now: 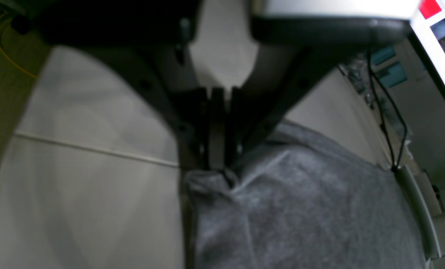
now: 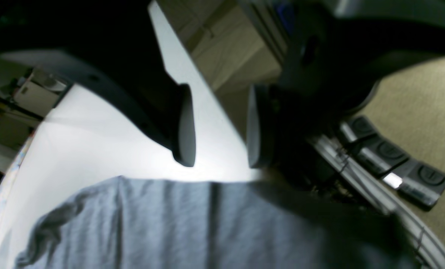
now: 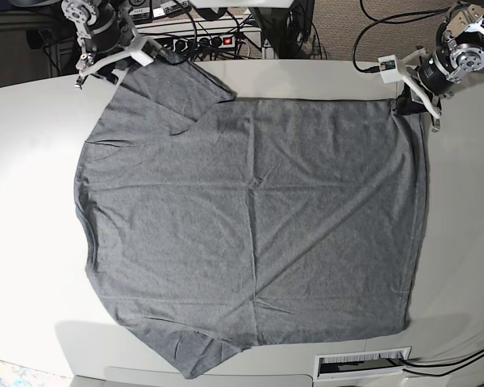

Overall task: Fold the T-shirt properly
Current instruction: 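Move the right gripper to the opposite shirt corner and grasp it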

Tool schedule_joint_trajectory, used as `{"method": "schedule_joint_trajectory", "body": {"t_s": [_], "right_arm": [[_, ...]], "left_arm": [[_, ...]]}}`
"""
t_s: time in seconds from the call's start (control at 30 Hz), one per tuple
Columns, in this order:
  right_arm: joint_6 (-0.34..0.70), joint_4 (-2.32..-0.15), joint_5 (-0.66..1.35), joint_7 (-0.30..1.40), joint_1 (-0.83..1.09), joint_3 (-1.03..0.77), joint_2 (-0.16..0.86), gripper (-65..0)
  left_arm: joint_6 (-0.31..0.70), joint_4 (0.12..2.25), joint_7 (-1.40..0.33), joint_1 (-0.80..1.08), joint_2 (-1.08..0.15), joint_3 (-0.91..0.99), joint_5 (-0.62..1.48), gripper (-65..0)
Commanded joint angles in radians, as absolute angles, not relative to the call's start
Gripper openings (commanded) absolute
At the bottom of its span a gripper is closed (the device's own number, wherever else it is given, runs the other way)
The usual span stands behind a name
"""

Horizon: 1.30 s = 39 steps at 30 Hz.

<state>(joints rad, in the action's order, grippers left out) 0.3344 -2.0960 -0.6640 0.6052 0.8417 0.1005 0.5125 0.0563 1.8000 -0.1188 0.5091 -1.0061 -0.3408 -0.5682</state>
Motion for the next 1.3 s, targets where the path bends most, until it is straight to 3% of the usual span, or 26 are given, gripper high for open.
{"method": "schedule_joint_trajectory", "body": {"t_s": [0.0,0.77,0.93,1.27], "right_arm": [[0.319,-2.112,-0.673,0.598,0.835,0.096,0.524,-40.8],[0.321,-1.988,-0.531,0.571,0.711,0.097,0.524,-41.2],[0.321,-1.988,-0.531,0.577,0.709,0.097,0.524,-65.0],[0.321,-2.07,-0.493,0.691,0.719,0.097,0.524,-65.0]], "left_arm": [[0.04,1.811,-0.112,0.507,-1.028,-0.334,-0.573,-65.0],[0.039,1.811,-0.112,0.504,-1.028,-0.334,-0.572,-65.0],[0.039,1.811,-0.112,0.504,-1.028,-0.334,-0.57,-65.0],[0.04,1.811,-0.112,0.504,-1.028,-0.334,-0.561,-65.0]]}}
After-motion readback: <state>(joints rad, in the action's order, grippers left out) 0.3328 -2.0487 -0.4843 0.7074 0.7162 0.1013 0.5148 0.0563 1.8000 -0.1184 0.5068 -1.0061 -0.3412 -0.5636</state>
